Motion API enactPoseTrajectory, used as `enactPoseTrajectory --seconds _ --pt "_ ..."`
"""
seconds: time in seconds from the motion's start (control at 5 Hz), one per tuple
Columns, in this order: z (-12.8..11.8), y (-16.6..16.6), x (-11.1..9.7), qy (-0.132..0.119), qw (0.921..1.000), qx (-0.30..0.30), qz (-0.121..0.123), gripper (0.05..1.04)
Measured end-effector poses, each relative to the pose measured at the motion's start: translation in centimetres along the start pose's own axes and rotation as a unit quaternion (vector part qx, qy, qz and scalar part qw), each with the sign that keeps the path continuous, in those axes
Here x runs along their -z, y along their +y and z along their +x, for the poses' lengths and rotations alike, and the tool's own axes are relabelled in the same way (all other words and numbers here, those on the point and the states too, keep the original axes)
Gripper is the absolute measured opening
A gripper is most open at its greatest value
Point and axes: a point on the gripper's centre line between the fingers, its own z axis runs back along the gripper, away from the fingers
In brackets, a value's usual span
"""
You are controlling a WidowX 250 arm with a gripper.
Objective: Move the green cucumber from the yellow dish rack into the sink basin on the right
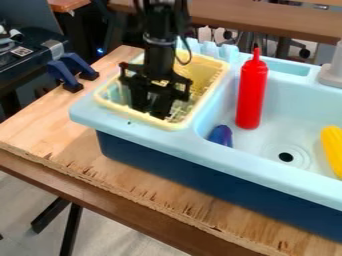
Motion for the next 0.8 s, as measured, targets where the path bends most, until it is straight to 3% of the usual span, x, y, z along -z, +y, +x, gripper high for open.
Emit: enactPoseTrajectory --seconds 0.4,0.8 --pt "-0.4 -0.7 -6.1 -0.058 0.9978 -0.001 -0.033 0.515" --pt "-0.7 -1.9 -7.7 -0.055 0.9954 -0.014 -0.078 0.515"
